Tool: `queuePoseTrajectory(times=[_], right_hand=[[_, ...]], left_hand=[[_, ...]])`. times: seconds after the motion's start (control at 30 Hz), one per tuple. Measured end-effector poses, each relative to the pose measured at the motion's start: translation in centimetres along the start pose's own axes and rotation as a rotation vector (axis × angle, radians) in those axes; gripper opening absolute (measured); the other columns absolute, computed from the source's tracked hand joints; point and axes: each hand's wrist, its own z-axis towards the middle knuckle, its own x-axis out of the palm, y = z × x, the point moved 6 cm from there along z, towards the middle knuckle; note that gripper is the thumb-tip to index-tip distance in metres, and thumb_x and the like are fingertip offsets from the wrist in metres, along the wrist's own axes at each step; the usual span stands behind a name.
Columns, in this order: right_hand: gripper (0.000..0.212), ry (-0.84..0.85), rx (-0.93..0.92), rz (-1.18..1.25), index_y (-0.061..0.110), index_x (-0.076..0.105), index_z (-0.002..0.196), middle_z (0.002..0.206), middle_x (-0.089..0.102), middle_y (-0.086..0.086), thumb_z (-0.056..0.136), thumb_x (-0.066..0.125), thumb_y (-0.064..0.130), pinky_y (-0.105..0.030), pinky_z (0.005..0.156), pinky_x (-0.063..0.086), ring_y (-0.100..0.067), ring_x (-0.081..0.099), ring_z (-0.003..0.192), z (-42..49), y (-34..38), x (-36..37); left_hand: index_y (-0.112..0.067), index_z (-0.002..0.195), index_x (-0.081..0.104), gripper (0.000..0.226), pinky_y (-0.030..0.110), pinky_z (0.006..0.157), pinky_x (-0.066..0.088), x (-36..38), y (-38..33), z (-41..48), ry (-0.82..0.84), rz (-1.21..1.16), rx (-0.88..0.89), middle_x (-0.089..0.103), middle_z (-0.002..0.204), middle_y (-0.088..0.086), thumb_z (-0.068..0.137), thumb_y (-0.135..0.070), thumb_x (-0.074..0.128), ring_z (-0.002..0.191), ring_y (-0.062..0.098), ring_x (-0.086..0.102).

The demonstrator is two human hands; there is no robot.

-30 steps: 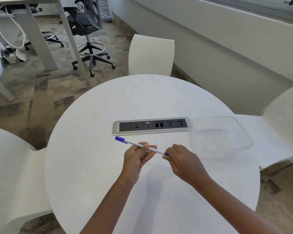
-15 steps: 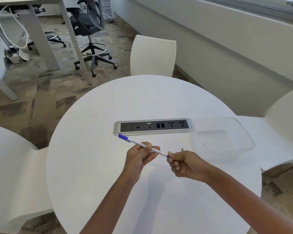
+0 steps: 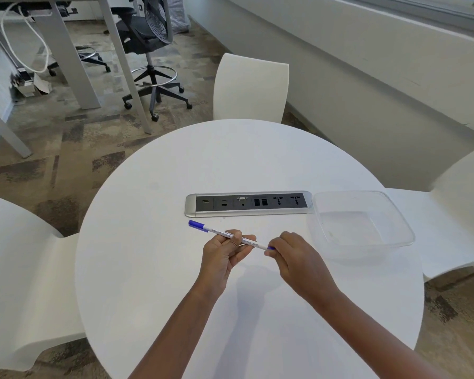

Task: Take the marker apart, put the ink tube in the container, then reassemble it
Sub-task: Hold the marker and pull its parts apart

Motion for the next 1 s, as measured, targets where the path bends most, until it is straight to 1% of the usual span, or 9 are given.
queuePoseTrajectory(times=[0.1,0.17,0.27,0.43,0.53,0.67,0.77,0.9,1.0], right_hand=[[0.017,0.084,0.177,0.196,0.003,0.065,0.077,0.062,0.050,0.000,0.088,0.055,0.010,-0.029,0.060,0.032,-0.020,0.046,0.066,0.3,-1.2,0.5],[0.028,0.163,0.336,0.375,0.013,0.062,0.065,0.058,0.046,0.008,0.090,0.051,0.015,-0.027,0.061,0.031,-0.016,0.045,0.062,0.1,-2.1,1.0],[0.043,0.236,0.582,0.750,0.018,0.056,0.049,0.046,0.046,0.005,0.091,0.050,0.016,-0.019,0.049,0.034,-0.011,0.041,0.046,0.0,-2.9,1.6],[0.041,0.477,0.955,1.257,0.011,0.055,0.057,0.042,0.047,0.005,0.093,0.044,0.026,-0.014,0.037,0.035,-0.007,0.042,0.037,-1.0,-3.0,3.1],[0.047,0.374,0.810,1.015,0.012,0.062,0.060,0.049,0.052,0.001,0.094,0.041,0.035,-0.017,0.045,0.039,-0.010,0.046,0.044,-0.6,-3.5,2.4],[0.012,0.130,0.389,0.466,0.019,0.058,0.082,0.064,0.053,0.003,0.087,0.057,0.030,-0.024,0.059,0.039,-0.012,0.048,0.061,-0.2,-2.7,0.3],[0.008,0.041,0.114,0.096,0.012,0.060,0.086,0.073,0.057,-0.001,0.082,0.065,0.017,-0.027,0.057,0.044,-0.018,0.052,0.069,-0.4,-1.2,-0.4],[0.012,-0.068,-0.041,-0.092,0.004,0.063,0.069,0.061,0.059,-0.008,0.070,0.075,0.002,-0.027,0.041,0.041,-0.025,0.054,0.054,-0.1,-0.5,-1.1],[0.006,-0.023,0.031,0.005,0.001,0.066,0.075,0.065,0.057,-0.011,0.080,0.065,0.004,-0.029,0.049,0.038,-0.027,0.052,0.060,0.3,-1.0,-0.9]], left_hand=[[-0.002,0.083,0.057,0.010,0.018,0.057,0.057,0.1,0.0,-0.1,0.010,-0.001,0.006,0.075,0.069,0.011,0.090,-0.004,0.050,0.069,0.019,0.073],[-0.002,0.083,0.056,0.010,0.018,0.057,0.057,0.3,-0.1,-0.1,0.022,0.015,0.012,0.075,0.069,0.010,0.090,-0.004,0.050,0.069,0.019,0.073],[-0.003,0.082,0.055,0.010,0.018,0.057,0.056,0.4,-0.2,-0.1,0.034,0.021,0.018,0.075,0.068,0.010,0.090,-0.004,0.050,0.068,0.017,0.072],[-0.004,0.080,0.055,0.011,0.017,0.057,0.056,0.7,-0.3,-0.1,0.041,0.023,0.026,0.075,0.069,0.009,0.090,-0.004,0.050,0.068,0.016,0.072],[-0.004,0.081,0.055,0.011,0.017,0.057,0.056,0.7,-0.5,-0.1,0.021,0.012,0.036,0.075,0.069,0.009,0.091,-0.004,0.050,0.069,0.016,0.073],[-0.004,0.080,0.056,0.011,0.018,0.057,0.057,0.5,-0.6,-0.1,-0.002,-0.002,0.034,0.075,0.068,0.010,0.090,-0.004,0.050,0.068,0.017,0.073],[-0.004,0.081,0.057,0.011,0.019,0.057,0.057,0.5,-0.6,-0.1,-0.008,0.007,0.028,0.075,0.069,0.010,0.091,-0.004,0.050,0.069,0.018,0.073],[-0.003,0.082,0.056,0.011,0.019,0.056,0.057,0.9,-0.5,0.0,-0.004,0.005,0.022,0.075,0.068,0.010,0.091,-0.004,0.049,0.068,0.018,0.073],[-0.004,0.081,0.056,0.012,0.019,0.056,0.057,1.1,-0.6,0.0,-0.003,-0.008,0.023,0.075,0.067,0.010,0.091,-0.004,0.050,0.067,0.018,0.073]])
